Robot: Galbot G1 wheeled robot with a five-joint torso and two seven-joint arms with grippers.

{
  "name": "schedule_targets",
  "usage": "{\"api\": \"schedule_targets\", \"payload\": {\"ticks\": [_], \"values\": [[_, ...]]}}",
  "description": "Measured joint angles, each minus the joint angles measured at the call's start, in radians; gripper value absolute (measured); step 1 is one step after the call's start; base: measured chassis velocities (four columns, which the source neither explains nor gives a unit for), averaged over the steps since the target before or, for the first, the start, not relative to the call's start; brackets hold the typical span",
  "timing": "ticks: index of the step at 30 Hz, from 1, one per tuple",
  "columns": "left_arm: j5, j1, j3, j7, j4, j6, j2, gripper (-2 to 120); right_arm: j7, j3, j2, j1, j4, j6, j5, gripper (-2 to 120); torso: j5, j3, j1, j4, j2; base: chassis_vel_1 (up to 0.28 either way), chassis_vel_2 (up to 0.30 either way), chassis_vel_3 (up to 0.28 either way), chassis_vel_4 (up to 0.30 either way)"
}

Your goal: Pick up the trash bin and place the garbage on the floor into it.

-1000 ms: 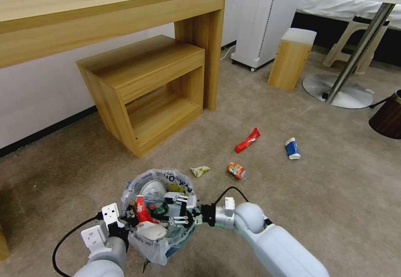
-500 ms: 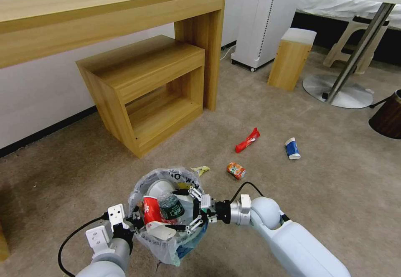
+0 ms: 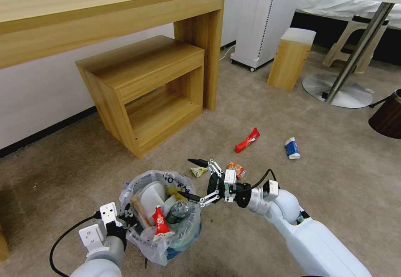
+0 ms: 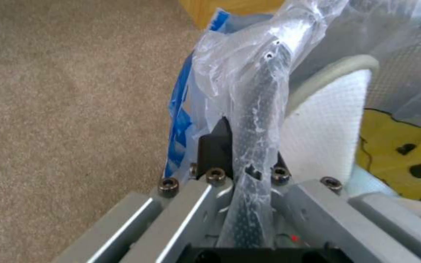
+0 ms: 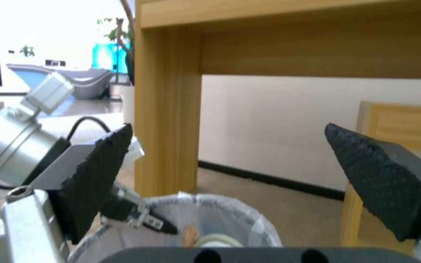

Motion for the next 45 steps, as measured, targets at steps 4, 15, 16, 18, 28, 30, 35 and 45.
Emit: {"api": "schedule_targets", "payload": {"ticks": [4, 15, 16, 18, 28, 30, 35, 45], "values": [[-0.022, -0.006, -0.017, -0.002, 0.000, 0.001, 0.013, 0, 0.121, 0.043, 0.015, -0.020, 0.059, -0.004, 0.009, 100, 0.0002, 0.000, 0.000, 0.0001, 0.000, 0.000, 0.000, 0.000, 0.000], [-0.031, -0.031, -0.028, -0.025, -0.003, -0.001, 0.026, 0, 0.666, 0.427, 0.053, -0.144, 0.088, -0.013, -0.142, 100, 0.0001, 0.000, 0.000, -0.0001, 0.000, 0.000, 0.000, 0.000, 0.000], [-0.031, -0.031, -0.028, -0.025, -0.003, -0.001, 0.026, 0, 0.666, 0.427, 0.053, -0.144, 0.088, -0.013, -0.142, 100, 0.0001, 0.000, 0.000, -0.0001, 0.000, 0.000, 0.000, 0.000, 0.000], [-0.034, -0.036, -0.026, -0.025, -0.011, 0.000, 0.029, 0, 0.682, 0.496, 0.075, -0.187, 0.067, 0.004, -0.152, 100, 0.0000, 0.000, 0.000, -0.0001, 0.000, 0.000, 0.000, 0.000, 0.000], [-0.022, -0.066, -0.029, -0.015, -0.027, -0.002, 0.033, 0, 0.695, 0.699, 0.152, -0.342, 0.050, 0.054, -0.181, 100, 0.0000, 0.000, 0.000, -0.0003, 0.000, 0.000, 0.000, 0.000, 0.000], [-0.014, -0.070, -0.027, -0.010, -0.027, -0.004, 0.031, 0, 0.696, 0.716, 0.159, -0.363, 0.055, 0.067, -0.190, 100, -0.0001, 0.000, 0.000, -0.0003, 0.000, 0.000, 0.000, 0.000, 0.000], [0.000, -0.076, -0.026, -0.003, -0.027, -0.008, 0.030, 0, 0.695, 0.745, 0.182, -0.372, 0.061, 0.090, -0.208, 100, -0.0001, 0.000, 0.000, 0.0000, 0.000, 0.000, 0.000, 0.000, 0.000], [-0.013, -0.070, -0.055, -0.004, -0.036, -0.008, 0.056, 0, 0.688, 0.760, 0.199, -0.373, 0.064, 0.122, -0.205, 100, -0.0002, 0.000, 0.000, 0.0000, 0.000, 0.000, 0.000, 0.000, 0.000]]}}
